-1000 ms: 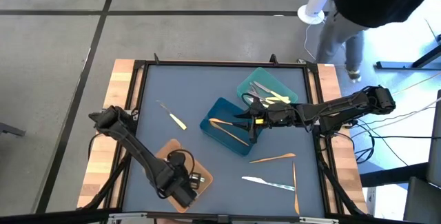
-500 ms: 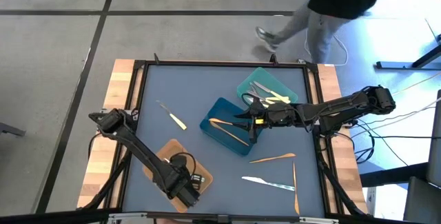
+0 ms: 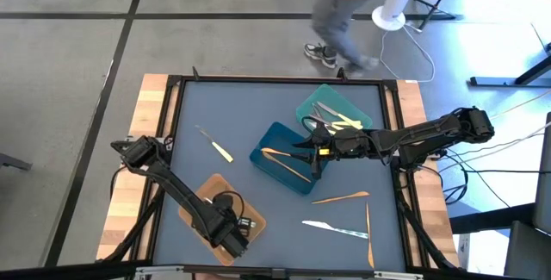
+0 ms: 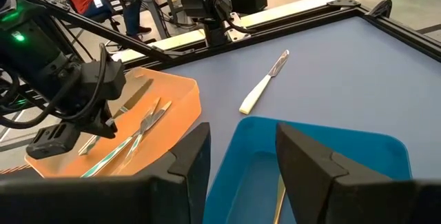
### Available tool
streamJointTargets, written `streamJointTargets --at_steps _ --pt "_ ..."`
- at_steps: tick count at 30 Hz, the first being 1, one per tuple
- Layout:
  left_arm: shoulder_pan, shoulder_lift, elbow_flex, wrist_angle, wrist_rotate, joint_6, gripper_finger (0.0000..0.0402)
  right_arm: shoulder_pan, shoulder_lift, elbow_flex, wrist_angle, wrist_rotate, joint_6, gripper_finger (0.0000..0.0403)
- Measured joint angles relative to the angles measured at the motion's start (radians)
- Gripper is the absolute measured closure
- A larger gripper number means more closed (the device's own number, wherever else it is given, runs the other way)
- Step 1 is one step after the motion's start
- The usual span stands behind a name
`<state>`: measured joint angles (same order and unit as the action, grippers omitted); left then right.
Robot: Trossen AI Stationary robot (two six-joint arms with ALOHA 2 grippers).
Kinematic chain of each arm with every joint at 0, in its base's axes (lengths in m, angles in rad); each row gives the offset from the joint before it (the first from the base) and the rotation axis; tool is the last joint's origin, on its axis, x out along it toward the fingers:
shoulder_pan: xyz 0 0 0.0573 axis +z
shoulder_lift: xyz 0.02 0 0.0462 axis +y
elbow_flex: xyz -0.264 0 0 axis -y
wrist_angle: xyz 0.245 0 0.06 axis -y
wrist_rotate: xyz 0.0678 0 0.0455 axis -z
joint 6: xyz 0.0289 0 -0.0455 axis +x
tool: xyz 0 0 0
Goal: Sort silverware by color (type)
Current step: Put the left blue knife into the orange bin, then put the right yellow knife into the light blue bin
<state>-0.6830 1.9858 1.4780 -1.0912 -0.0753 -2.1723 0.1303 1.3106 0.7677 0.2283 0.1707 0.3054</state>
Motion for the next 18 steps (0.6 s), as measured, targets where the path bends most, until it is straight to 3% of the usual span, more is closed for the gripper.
streamJointTargets --at_steps 18 --pt "0.0 0.0 0.0 0.0 -0.002 0.0 0.0258 0.0 0.0 0.0 0.0 0.0 0.0 0.0253"
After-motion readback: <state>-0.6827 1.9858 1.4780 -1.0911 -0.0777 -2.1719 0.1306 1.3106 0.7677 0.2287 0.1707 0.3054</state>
